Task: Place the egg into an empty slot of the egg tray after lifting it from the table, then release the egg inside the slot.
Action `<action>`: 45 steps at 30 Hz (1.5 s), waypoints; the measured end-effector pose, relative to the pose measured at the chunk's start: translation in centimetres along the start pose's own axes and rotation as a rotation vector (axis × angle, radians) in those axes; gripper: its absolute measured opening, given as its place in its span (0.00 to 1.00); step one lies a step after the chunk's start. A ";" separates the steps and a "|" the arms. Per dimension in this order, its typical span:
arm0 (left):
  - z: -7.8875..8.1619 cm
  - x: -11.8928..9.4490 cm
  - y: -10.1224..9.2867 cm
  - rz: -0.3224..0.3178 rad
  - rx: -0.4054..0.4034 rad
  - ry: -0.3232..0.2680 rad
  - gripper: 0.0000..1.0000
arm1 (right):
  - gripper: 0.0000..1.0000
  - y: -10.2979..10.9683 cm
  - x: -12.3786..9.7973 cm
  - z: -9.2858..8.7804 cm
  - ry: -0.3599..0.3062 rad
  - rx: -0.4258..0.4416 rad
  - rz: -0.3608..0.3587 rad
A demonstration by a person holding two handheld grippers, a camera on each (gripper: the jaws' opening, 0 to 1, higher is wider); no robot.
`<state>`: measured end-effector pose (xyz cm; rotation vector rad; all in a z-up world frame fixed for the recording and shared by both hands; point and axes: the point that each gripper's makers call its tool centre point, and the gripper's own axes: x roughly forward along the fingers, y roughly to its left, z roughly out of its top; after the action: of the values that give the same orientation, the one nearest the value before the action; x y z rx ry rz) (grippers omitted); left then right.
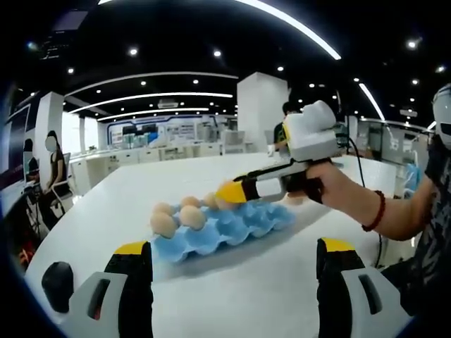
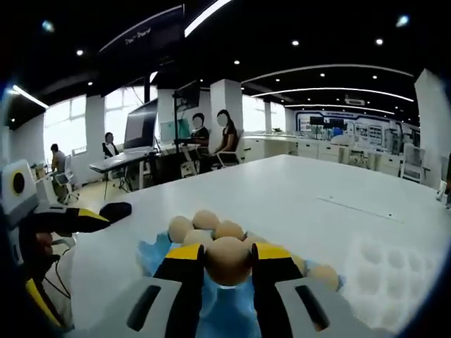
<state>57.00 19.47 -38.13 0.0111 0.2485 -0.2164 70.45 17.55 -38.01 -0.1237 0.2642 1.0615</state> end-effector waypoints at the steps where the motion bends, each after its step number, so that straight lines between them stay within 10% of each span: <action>1: -0.1 0.0 0.0 0.000 -0.002 0.000 0.99 | 0.27 0.0 0.1 -0.1 0.002 0.001 0.000; 45: -0.3 0.2 0.4 0.003 -0.006 0.012 0.99 | 0.35 0.9 1.4 -2.8 0.021 -0.033 0.039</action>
<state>57.22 19.87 -38.51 0.0071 0.2610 -0.2124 69.85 18.50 -41.07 -0.1595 0.2689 1.1036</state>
